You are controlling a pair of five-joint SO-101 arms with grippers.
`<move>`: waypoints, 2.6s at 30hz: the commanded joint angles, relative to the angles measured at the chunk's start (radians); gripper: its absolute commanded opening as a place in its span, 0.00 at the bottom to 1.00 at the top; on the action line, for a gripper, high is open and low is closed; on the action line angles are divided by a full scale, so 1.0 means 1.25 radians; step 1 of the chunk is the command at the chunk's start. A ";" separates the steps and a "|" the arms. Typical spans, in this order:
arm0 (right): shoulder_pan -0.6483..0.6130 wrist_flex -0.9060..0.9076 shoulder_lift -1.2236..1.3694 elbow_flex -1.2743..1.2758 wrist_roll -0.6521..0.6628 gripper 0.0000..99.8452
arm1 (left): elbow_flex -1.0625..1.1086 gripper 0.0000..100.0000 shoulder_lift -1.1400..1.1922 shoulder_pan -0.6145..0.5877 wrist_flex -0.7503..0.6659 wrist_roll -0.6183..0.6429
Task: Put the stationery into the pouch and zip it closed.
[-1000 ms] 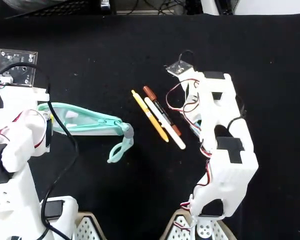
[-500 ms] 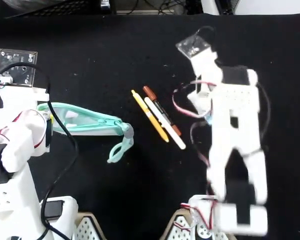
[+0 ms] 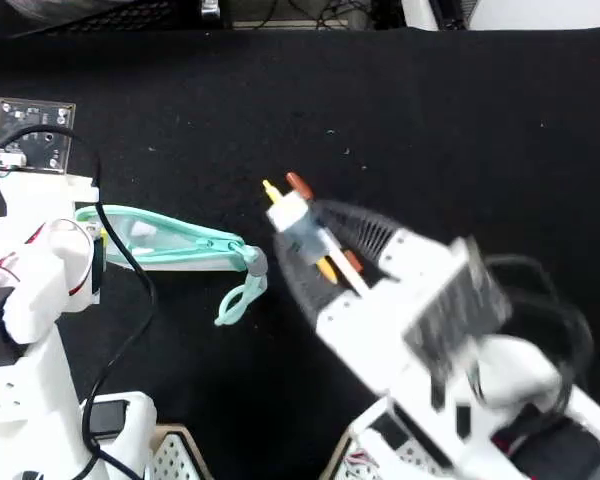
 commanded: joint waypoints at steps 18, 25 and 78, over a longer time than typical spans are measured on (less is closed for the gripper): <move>-0.162 -0.808 -0.073 0.606 -0.010 0.01 | 0.001 0.03 0.004 -0.007 0.006 -0.007; -0.163 -0.810 0.034 0.630 -0.010 0.01 | 0.001 0.03 0.004 -0.007 0.006 -0.006; 0.384 -0.411 0.990 0.109 0.029 0.26 | 0.053 0.03 -0.001 -0.008 0.006 -0.007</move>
